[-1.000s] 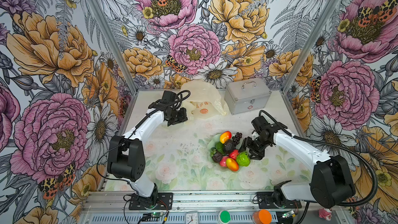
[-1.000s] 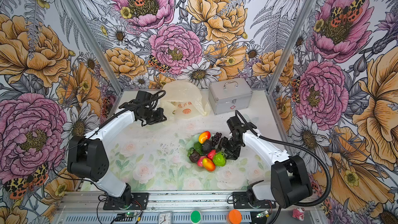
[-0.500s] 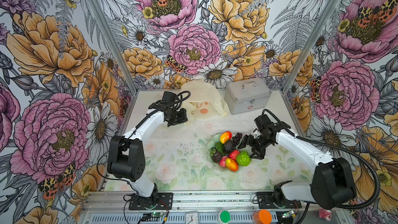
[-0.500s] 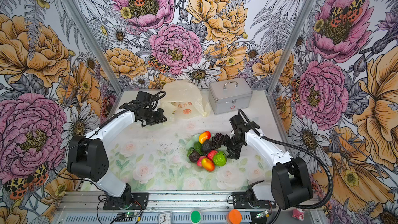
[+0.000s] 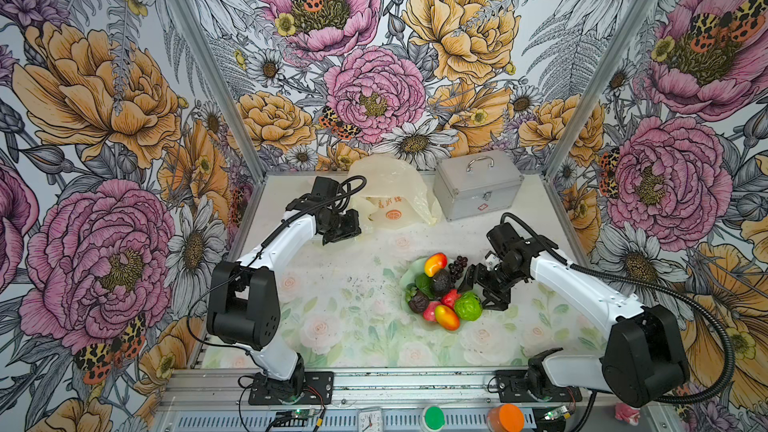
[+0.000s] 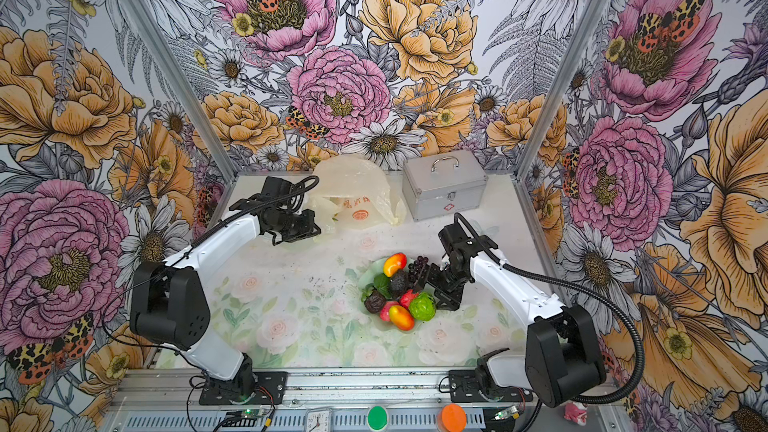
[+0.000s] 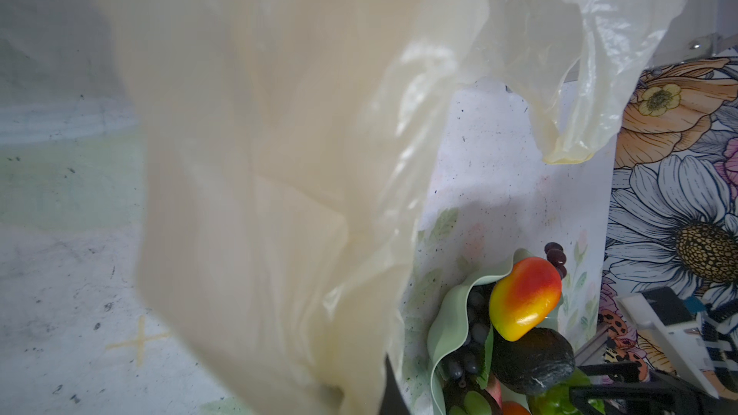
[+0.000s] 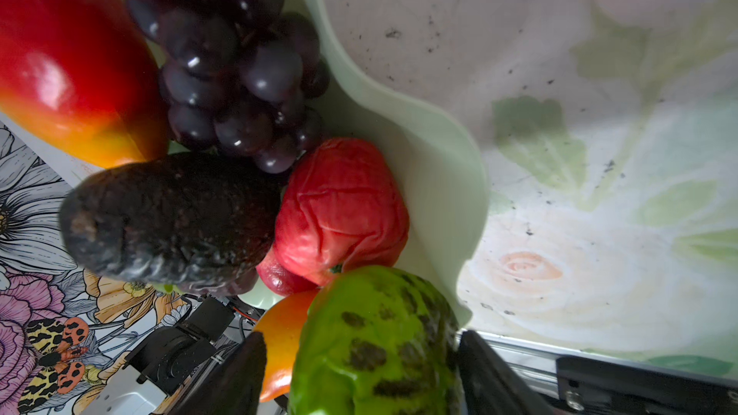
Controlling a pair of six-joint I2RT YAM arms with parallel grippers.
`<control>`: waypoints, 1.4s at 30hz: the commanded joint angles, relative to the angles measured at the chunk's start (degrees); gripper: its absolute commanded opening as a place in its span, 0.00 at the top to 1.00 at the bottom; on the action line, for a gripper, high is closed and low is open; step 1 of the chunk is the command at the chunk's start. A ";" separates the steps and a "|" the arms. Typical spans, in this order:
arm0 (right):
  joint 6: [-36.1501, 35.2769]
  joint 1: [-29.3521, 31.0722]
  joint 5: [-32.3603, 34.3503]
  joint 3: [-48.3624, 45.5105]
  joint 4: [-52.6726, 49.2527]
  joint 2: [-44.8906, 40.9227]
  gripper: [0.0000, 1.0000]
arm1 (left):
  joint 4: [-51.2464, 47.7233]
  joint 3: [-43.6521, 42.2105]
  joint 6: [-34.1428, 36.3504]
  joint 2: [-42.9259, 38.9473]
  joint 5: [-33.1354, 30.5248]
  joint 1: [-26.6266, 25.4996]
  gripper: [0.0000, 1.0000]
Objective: Place the fruits into the plastic bag
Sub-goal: 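Close the right gripper on the green apple, then lift the green apple and carry it into the bag mouth with right gripper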
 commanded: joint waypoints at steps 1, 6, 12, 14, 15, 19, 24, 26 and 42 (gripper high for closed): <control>-0.23 0.48 0.35 -0.21 -0.47 -0.39 0.31 | 1.56 -1.42 -0.07 -0.52 1.02 0.40 1.00; -0.63 0.38 -0.06 -0.06 -0.55 -0.42 0.42 | 2.02 -2.48 -0.48 -1.13 0.77 0.36 1.00; -1.68 -1.72 -1.66 1.51 -1.85 -2.21 0.53 | 2.20 -2.66 -1.31 -1.55 0.65 0.02 1.00; -2.57 -3.19 -1.99 2.70 -3.36 -3.21 0.54 | 2.24 -2.21 -1.55 -1.69 0.56 -0.30 1.00; -2.87 -3.71 -2.29 3.26 -3.90 -3.56 0.54 | 2.20 -2.04 -1.68 -1.71 0.56 -0.50 1.00; -3.56 -5.97 -3.88 4.82 -4.24 -3.73 0.54 | 2.20 -1.01 -2.20 -1.41 0.26 -1.44 1.00; -3.72 -8.17 -6.51 8.34 -3.86 -2.54 0.54 | 2.27 0.01 -3.33 -1.28 0.82 -2.03 1.00; -1.74 -8.16 -8.59 10.80 -2.10 -1.82 0.54 | 2.20 0.53 -4.04 -1.45 1.31 -2.35 1.00; 13.71 1.47 -15.10 30.54 25.66 23.07 0.54 | 2.12 2.80 -8.45 -3.12 1.24 -8.07 1.00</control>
